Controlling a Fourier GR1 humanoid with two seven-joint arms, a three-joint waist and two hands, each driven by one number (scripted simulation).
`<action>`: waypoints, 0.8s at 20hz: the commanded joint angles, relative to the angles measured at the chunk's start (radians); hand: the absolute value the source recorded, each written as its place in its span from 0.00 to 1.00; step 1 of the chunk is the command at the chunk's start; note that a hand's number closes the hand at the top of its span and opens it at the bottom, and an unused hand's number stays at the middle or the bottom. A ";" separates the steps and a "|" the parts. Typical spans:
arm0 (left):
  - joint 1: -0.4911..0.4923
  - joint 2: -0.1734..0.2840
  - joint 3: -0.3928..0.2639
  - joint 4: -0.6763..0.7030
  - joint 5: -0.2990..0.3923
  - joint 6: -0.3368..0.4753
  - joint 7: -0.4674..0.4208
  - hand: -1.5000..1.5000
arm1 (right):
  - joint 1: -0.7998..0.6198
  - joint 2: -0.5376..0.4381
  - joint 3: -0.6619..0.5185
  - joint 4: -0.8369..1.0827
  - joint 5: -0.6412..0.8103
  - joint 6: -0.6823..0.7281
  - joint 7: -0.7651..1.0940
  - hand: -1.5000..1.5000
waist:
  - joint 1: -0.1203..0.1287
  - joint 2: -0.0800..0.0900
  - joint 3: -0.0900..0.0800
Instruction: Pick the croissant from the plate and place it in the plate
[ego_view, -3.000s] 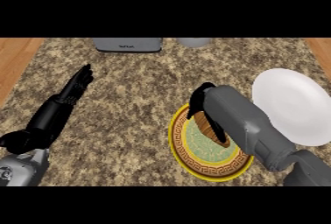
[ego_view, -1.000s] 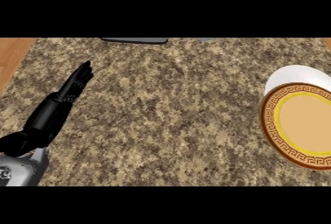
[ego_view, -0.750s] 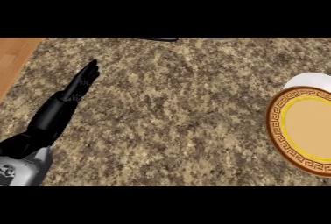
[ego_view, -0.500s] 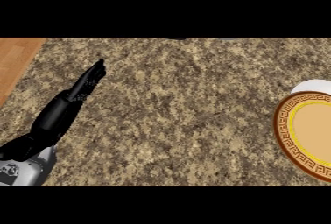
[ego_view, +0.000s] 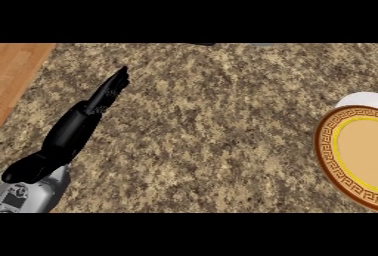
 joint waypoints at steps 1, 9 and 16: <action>-0.008 -0.006 0.000 0.006 0.003 0.001 0.009 0.50 | 0.018 -0.007 0.010 0.000 0.011 -0.114 0.243 1.00 | -0.005 -0.005 0.002; -0.010 -0.009 0.003 0.020 -0.010 0.014 0.015 0.50 | 0.074 -0.046 0.034 0.000 0.037 -0.214 0.243 1.00 | -0.029 -0.022 0.003; -0.004 -0.015 0.011 0.034 -0.009 0.027 0.028 0.50 | 0.154 -0.041 0.008 0.000 0.013 -0.236 0.243 1.00 | -0.059 -0.039 0.004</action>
